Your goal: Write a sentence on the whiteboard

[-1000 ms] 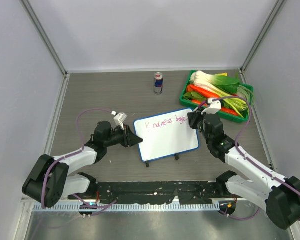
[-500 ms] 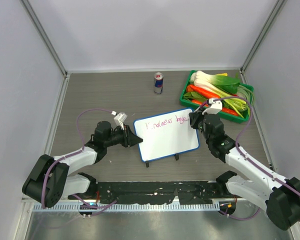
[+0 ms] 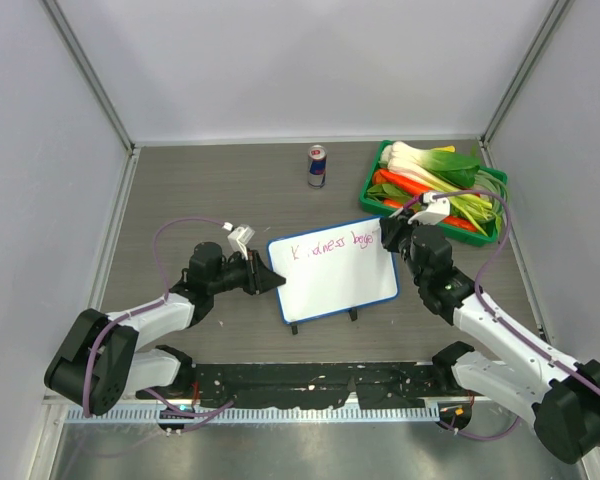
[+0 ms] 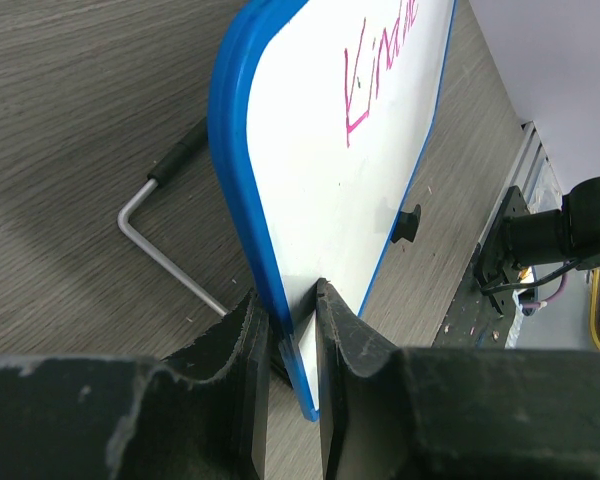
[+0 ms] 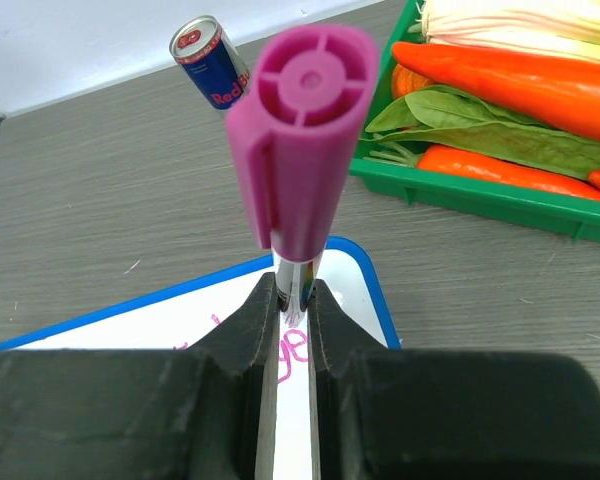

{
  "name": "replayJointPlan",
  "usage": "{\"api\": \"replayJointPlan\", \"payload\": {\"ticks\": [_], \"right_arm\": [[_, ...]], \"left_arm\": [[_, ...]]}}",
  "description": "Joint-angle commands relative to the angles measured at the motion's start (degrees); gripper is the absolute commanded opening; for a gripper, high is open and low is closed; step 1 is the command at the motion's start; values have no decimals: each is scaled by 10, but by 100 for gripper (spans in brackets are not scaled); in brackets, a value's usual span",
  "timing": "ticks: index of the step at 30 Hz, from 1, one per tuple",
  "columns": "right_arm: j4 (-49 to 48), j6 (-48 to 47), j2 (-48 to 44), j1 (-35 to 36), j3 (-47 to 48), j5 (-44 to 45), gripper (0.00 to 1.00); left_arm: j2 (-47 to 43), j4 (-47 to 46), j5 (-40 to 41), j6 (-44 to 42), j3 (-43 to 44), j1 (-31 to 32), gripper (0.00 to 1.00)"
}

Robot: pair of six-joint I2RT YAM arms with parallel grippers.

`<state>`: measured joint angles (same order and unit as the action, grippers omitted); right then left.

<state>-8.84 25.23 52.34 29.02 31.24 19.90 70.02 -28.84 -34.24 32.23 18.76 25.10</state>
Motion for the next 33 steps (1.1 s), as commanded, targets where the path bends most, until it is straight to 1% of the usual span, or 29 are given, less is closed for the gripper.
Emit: {"api": "replayJointPlan", "payload": {"ticks": [1,9,22,33], "right_arm": [[-29,-3,4,-4,23,15,1],[-37,1,22,-3,11,15,1],[-18,-8,15,-4,-2,42,1],[-27,-9,5,-7,-2,51,1]], "left_arm": [[9,16,9,-36,8,6,0],[8,17,9,-36,7,7,0],[11,16,9,-37,9,6,0],[11,17,9,-36,9,6,0]]}}
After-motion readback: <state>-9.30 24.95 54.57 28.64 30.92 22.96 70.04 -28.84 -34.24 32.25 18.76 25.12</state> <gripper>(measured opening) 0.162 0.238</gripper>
